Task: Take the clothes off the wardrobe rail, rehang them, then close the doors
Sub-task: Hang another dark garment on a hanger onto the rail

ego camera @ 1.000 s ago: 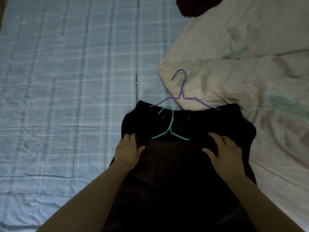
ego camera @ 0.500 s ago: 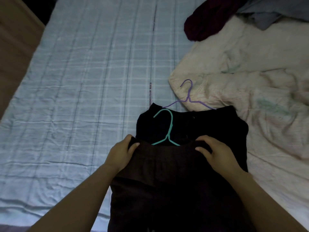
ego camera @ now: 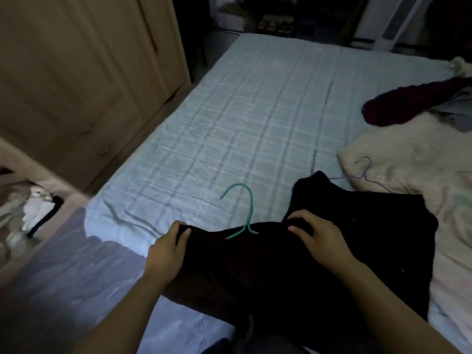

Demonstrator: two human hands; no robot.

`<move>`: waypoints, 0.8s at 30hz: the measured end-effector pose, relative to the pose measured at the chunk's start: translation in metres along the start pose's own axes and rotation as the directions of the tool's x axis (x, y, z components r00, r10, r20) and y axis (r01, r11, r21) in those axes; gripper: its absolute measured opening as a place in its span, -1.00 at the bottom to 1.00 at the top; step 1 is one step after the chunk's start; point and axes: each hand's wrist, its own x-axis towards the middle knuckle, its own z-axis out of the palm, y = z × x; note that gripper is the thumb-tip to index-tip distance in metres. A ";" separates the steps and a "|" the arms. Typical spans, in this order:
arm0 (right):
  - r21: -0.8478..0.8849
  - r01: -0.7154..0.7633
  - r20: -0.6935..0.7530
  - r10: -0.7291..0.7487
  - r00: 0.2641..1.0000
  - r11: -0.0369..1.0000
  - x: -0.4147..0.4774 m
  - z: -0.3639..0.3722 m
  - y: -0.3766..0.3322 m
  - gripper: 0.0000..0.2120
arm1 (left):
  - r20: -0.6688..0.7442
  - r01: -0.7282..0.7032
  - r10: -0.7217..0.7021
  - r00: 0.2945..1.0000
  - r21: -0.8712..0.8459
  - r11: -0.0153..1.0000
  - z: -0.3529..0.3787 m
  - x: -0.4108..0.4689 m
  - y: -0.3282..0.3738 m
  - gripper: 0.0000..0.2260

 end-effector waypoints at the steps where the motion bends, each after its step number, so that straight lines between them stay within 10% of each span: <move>1: 0.001 0.044 0.032 -0.044 0.998 0.999 0.006 0.015 -0.025 -0.89 | -0.063 0.046 -0.047 0.997 -0.025 0.999 -0.020 -0.012 -0.020 -0.84; 11: 0.121 0.404 0.529 -0.403 0.746 0.907 0.039 0.214 -0.262 -0.72 | -0.548 0.423 -0.531 0.647 -0.322 0.847 -0.217 -0.128 -0.199 -0.82; 16: 0.309 0.356 0.480 -0.468 0.742 0.882 0.058 0.305 -0.350 -0.76 | -0.658 0.497 -0.555 0.509 -0.302 0.813 -0.288 -0.178 -0.266 -0.83; 24: 0.535 0.443 0.256 -0.638 0.727 0.719 0.153 0.372 -0.543 -0.82 | -0.715 0.434 -0.314 0.625 -0.016 0.901 -0.412 -0.146 -0.371 -0.85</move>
